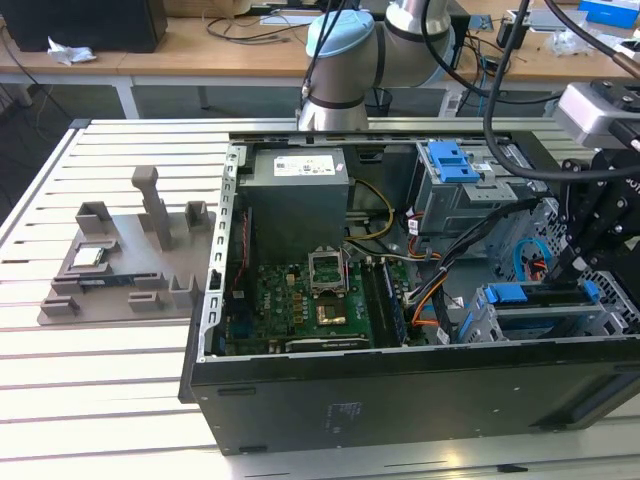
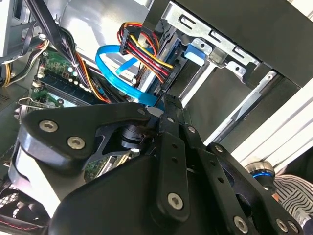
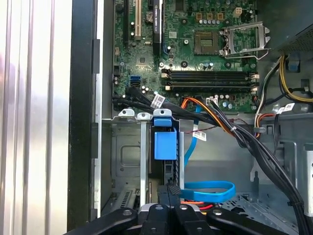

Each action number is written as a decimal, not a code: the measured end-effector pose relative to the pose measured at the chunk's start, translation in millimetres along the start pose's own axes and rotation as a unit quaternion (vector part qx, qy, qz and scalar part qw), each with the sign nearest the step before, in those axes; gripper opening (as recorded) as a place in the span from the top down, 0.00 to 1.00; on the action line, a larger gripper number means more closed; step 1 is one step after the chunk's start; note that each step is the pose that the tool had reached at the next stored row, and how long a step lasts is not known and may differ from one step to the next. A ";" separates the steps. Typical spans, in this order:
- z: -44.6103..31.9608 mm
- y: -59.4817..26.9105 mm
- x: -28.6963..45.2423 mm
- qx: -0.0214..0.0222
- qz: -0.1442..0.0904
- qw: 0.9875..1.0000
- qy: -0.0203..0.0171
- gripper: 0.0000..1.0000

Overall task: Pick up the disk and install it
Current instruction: 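Insert the second disk wire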

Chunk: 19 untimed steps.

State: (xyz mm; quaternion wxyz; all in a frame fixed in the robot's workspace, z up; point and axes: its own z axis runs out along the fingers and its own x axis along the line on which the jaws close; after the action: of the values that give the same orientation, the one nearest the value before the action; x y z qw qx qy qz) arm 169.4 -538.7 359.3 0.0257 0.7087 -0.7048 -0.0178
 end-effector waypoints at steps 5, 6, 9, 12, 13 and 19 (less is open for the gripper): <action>3.1 -0.1 1.9 0.000 0.000 1.000 0.000 0.89; 3.7 -0.2 1.9 0.000 0.000 1.000 0.000 0.89; 6.2 -0.3 1.8 0.000 0.000 1.000 0.000 0.89; 7.5 -0.4 2.1 0.000 0.000 1.000 0.000 0.89; 7.8 -0.4 2.1 0.000 0.000 1.000 0.000 0.89; 10.0 -0.6 2.4 0.000 0.000 1.000 0.000 0.89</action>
State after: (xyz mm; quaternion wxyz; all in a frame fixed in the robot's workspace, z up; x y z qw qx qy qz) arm 169.4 -541.2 349.4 0.0257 0.7088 -0.7047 -0.0179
